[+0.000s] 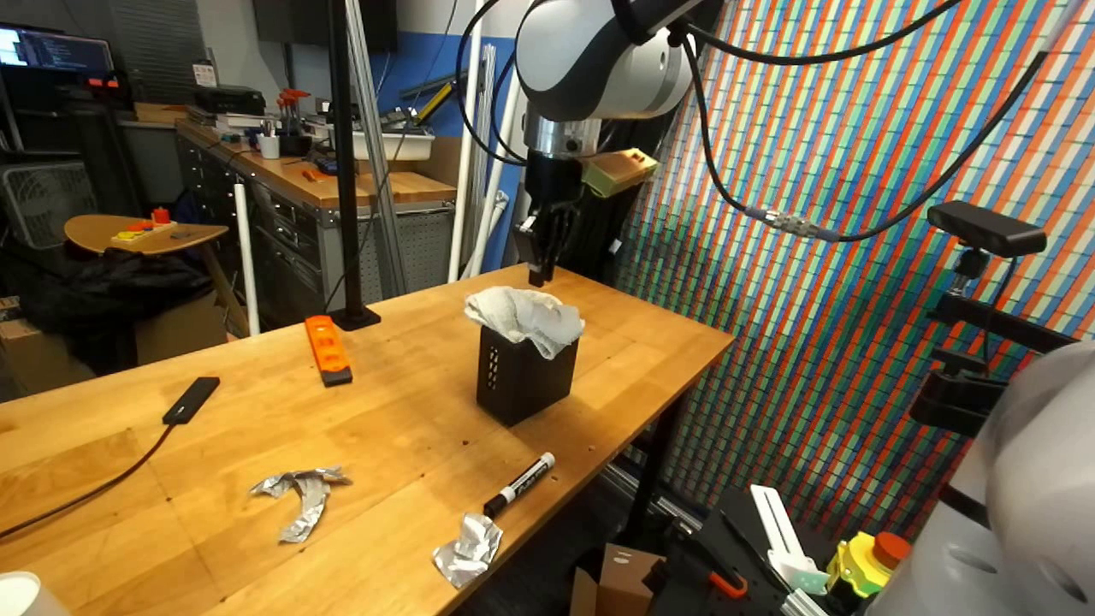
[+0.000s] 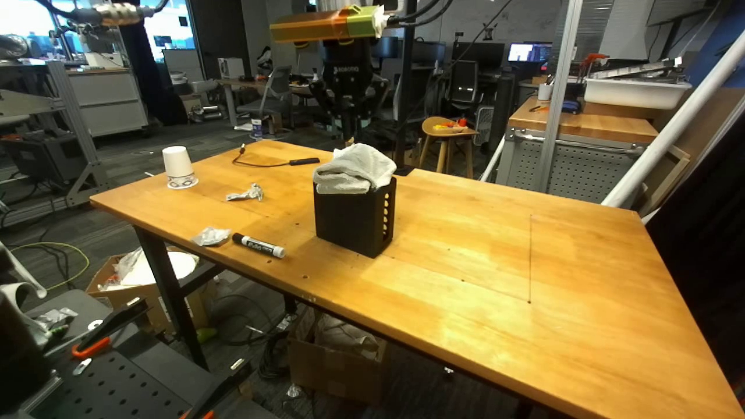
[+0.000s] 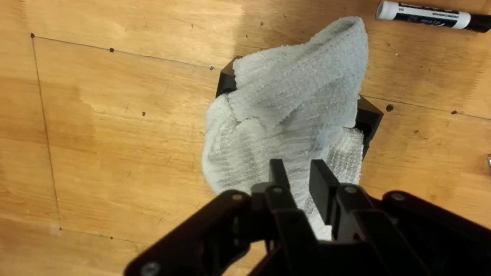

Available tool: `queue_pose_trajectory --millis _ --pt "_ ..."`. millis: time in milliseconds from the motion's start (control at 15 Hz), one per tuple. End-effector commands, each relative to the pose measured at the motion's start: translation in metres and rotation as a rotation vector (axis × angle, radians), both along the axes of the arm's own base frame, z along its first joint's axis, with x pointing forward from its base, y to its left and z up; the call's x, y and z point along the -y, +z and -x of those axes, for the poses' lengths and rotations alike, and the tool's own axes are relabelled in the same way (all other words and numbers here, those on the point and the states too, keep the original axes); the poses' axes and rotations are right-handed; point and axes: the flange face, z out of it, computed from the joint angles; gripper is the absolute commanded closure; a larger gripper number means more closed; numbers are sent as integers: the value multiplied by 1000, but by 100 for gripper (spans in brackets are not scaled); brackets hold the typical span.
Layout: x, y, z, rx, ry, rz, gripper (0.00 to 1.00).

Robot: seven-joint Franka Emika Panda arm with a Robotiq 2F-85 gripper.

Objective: Put the towel in the box

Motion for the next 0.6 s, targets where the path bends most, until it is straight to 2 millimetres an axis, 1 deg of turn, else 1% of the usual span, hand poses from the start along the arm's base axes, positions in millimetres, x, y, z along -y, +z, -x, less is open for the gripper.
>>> queue_pose_trajectory --millis 0,267,533 --pt "-2 -2 0 30 19 23 100" --pt "-4 -19 -5 18 21 8 100" --pt "-1 -46 -13 -1 13 -13 100"
